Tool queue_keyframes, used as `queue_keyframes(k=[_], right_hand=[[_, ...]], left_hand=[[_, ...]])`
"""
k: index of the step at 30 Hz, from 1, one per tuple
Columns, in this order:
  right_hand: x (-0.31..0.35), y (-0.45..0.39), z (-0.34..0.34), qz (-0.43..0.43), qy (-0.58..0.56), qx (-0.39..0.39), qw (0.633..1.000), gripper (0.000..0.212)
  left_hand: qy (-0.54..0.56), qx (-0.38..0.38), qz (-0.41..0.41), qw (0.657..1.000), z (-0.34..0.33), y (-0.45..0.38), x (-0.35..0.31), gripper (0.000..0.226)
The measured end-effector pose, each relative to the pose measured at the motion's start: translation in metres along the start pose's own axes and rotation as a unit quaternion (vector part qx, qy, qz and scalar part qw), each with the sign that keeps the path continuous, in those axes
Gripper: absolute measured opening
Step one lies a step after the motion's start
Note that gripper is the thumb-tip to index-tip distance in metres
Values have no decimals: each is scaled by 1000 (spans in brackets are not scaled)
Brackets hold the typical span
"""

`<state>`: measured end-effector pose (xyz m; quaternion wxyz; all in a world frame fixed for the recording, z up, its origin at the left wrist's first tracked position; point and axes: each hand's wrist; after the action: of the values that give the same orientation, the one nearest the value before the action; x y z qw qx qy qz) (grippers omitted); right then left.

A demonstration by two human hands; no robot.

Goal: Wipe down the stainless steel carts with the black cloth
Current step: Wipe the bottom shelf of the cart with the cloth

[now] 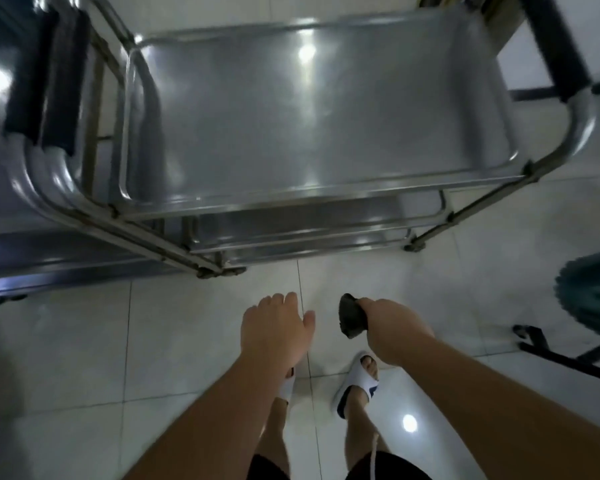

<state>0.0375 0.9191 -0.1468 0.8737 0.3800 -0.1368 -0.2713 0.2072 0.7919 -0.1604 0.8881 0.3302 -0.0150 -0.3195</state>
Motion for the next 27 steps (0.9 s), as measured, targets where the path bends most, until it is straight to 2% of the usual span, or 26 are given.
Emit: queue_keyframes(k=[9,12,20,27], right_hand=[[3,103,89,-83,-73,-103,989,43],[-7,136,102,-113,-108,-128,979,44],[-77,204,113,-208,-174,-186,944,41],[-181,263,107,-259,-224,-212,915,43]], left_hand=[[-1,-71,-109,992,117,43,-21,61],[-41,-99,-157,982,148,50,-48,55],[-92,-103,-292,947,180,66,-161,48],[-115,-94,-362,920,177,74,-299,48]])
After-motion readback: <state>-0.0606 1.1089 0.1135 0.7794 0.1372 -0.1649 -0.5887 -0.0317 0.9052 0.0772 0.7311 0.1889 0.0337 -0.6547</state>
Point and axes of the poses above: each hand's wrist, its own y-axis away from the middle knuckle, its own z-axis out of the back of the hand, x = y × z, and after that the axes turned 7 degrees about y, right-handed
